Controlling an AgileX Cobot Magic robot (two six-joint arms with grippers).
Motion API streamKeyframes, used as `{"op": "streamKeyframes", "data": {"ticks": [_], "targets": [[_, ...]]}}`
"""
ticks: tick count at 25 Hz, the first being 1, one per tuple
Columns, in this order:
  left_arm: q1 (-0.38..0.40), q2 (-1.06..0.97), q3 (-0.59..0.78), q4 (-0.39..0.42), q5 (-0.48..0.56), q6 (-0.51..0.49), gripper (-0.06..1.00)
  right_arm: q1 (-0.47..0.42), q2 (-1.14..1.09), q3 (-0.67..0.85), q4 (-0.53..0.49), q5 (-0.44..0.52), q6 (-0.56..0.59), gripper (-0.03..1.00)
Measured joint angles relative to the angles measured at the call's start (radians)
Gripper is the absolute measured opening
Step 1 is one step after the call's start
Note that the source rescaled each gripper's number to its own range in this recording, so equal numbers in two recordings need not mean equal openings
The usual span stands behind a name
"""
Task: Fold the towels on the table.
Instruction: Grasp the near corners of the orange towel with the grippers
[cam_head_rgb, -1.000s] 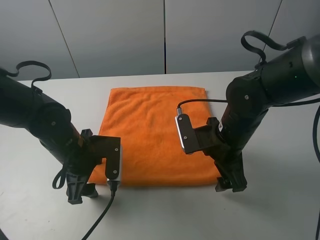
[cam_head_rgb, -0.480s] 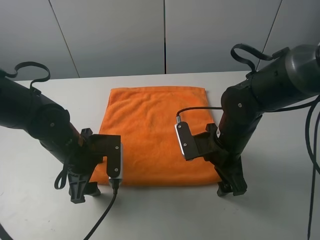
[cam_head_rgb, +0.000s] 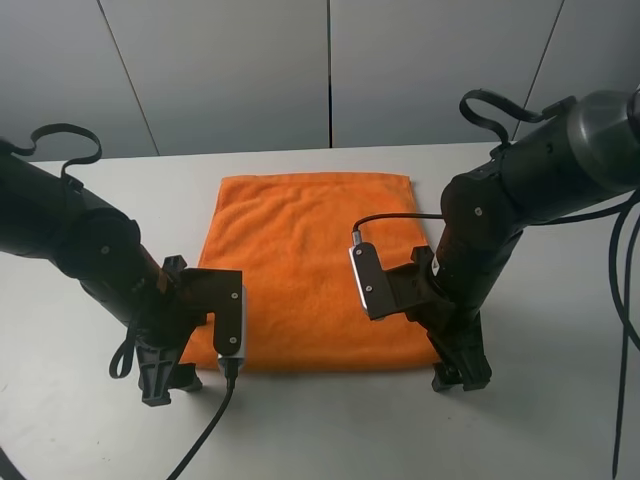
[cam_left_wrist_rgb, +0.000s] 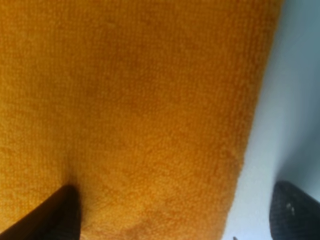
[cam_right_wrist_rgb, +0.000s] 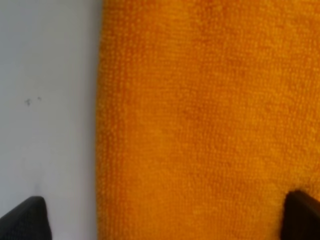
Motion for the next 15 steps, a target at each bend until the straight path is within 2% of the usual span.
{"op": "streamKeyframes", "data": {"ticks": [7, 9, 11, 12, 13, 15], "targets": [[0.000, 0.011, -0.006, -0.008, 0.005, -0.018, 0.98, 0.000, 0.001, -0.002, 0.000, 0.000, 0.002, 1.00], [0.000, 0.011, -0.006, -0.008, 0.005, -0.023, 0.92, 0.000, 0.001, -0.002, 0.000, 0.000, 0.002, 1.00], [0.000, 0.014, -0.006, -0.008, 0.002, -0.026, 0.74, 0.000, 0.001, -0.002, -0.002, 0.000, 0.002, 0.97], [0.000, 0.016, -0.006, -0.008, 0.000, -0.026, 0.59, 0.000, 0.001, -0.004, -0.003, -0.002, 0.002, 0.91], [0.000, 0.018, -0.008, -0.008, -0.006, -0.026, 0.40, 0.000, 0.001, -0.004, -0.006, -0.004, 0.002, 0.80], [0.000, 0.020, -0.008, 0.005, -0.021, -0.026, 0.08, 0.000, 0.002, -0.006, -0.010, -0.009, 0.004, 0.46]]}}
